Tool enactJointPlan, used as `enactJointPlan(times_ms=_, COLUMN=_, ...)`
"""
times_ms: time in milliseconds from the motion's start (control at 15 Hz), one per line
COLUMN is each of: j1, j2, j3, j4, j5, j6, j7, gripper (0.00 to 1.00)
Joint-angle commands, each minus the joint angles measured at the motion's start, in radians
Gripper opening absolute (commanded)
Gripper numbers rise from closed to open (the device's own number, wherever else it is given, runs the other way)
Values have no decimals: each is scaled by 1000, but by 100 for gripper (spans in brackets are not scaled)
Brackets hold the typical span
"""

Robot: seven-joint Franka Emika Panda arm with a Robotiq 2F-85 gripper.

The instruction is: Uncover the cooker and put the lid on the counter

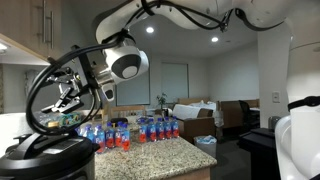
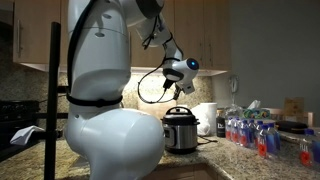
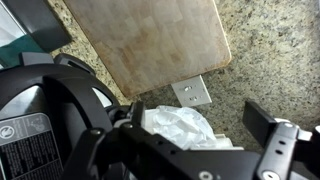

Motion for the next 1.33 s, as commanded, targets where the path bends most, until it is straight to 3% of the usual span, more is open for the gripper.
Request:
enactJointPlan(times_ms=0, j1=-2, j2=-38, j3=17, j4=-40, j5=17, j6=42, j7=72, gripper=100)
enactJointPlan(times_ms=467, j1=9, j2=-36, j3=40, j4=-45, j5=6, j6=168, j7=216, gripper=100)
enactJointPlan(times_ms=600, j1=4, j2=-34, j3=33, j4=-33, j5=18, j6=133, j7=107, gripper=100)
enactJointPlan(times_ms=667, j1=3, j2=-3, j3=37, j4=-12, j5=-6, j6=142, j7=163, gripper=100)
enactJointPlan(times_ms=1267, j1=4, j2=-3, j3=43, j4=-29, j5=-68, j6=218, j7=206, gripper=100)
